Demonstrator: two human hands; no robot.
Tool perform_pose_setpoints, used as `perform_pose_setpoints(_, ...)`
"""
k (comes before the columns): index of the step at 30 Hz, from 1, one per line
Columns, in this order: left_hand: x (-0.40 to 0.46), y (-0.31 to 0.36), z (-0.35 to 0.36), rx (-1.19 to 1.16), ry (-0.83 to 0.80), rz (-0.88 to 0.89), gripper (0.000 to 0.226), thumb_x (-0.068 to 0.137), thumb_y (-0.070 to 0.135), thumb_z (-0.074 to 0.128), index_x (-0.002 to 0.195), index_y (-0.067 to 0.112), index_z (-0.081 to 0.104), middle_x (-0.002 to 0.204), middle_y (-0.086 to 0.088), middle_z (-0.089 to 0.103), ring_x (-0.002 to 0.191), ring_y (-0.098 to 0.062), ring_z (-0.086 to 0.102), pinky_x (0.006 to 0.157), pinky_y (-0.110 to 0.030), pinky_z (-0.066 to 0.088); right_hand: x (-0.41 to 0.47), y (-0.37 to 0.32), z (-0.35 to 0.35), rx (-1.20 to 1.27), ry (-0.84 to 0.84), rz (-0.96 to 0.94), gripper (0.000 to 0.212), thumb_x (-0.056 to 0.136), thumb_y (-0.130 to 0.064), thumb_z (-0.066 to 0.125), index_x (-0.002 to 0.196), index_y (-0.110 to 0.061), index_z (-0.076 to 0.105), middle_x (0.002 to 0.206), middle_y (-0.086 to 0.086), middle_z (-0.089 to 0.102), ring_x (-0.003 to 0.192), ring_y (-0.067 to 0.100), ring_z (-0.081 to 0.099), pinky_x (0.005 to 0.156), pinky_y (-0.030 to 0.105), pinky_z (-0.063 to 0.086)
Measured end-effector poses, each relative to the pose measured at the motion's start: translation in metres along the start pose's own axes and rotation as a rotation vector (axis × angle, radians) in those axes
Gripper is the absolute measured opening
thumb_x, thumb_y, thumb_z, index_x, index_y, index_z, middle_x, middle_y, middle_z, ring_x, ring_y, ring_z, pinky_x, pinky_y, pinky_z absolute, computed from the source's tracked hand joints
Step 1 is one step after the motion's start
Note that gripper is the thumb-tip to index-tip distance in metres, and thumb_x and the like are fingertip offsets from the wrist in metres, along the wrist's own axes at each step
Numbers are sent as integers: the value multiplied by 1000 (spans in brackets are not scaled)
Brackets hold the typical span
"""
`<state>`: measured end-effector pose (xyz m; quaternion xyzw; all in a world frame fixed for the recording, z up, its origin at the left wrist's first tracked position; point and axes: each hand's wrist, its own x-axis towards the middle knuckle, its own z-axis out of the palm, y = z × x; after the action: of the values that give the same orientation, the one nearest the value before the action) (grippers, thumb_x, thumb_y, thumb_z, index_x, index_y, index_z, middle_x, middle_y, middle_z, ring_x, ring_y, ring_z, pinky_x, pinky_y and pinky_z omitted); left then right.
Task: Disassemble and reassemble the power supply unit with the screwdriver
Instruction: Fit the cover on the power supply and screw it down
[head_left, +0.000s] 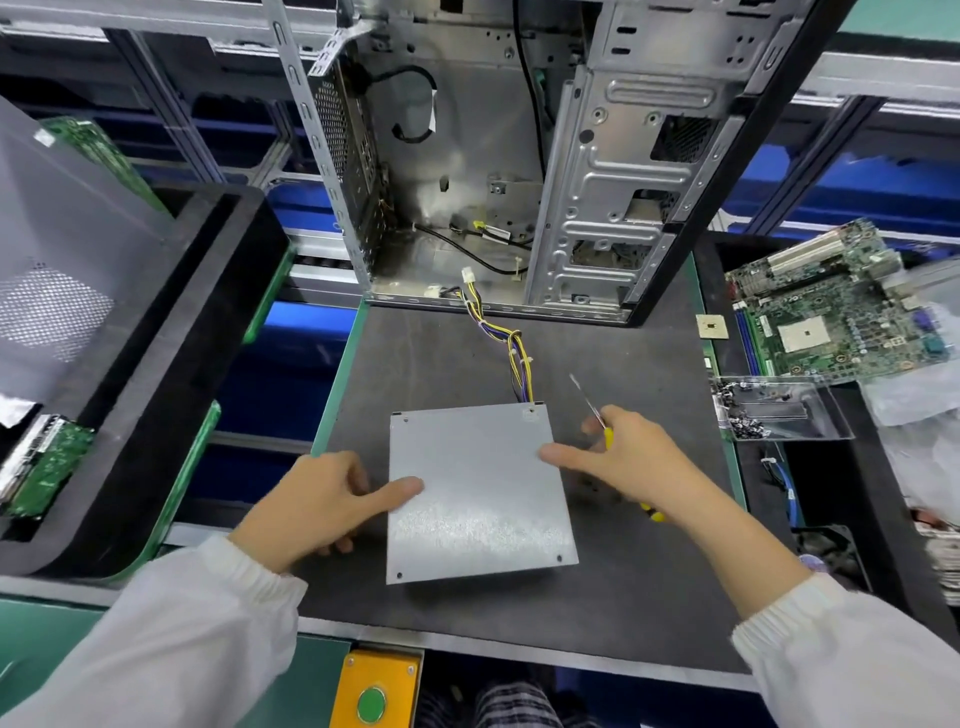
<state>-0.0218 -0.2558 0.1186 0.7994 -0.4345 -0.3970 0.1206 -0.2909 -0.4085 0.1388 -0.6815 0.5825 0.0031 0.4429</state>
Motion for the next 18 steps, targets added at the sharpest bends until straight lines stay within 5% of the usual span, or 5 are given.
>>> perform_pose_setpoints(4,-2,6,11,-358,-20,214,58,80,58,56,132,34,46,125,19,60,113,2,58,95,-20,50,-2,0,8,254,-198,-113,52,60,-57,80,105,-38,63,73,-12,67,42,6,42,36,18,30)
perform_pose_setpoints(7,-5,11,32,-735,-41,232,51,90,44,53,138,46,35,126,33,56,116,11,53,93,-13,48,-2,4,17,440,-323,-103,46,71,-49,77,114,-45,60,69,-13,64,43,7,35,39,20,29)
perform_pose_setpoints(12,4,16,45,-799,202,216,31,101,31,47,131,28,52,127,7,62,114,-7,60,99,-32,48,-7,12,33,537,-287,-144,51,79,-47,71,125,-51,48,101,-14,68,59,4,55,46,22,40)
perform_pose_setpoints(15,8,20,49,-805,252,260,23,104,25,43,122,29,57,124,1,60,111,-9,59,89,-19,47,-11,13,45,612,-202,-184,49,84,-45,66,129,-44,48,116,-13,65,90,11,67,73,48,56)
perform_pose_setpoints(18,8,20,54,-848,284,266,24,104,24,44,121,30,59,123,1,62,112,-11,60,88,-19,45,-17,15,52,664,-182,-208,38,89,-44,59,127,-44,51,116,-10,66,106,29,62,87,69,41)
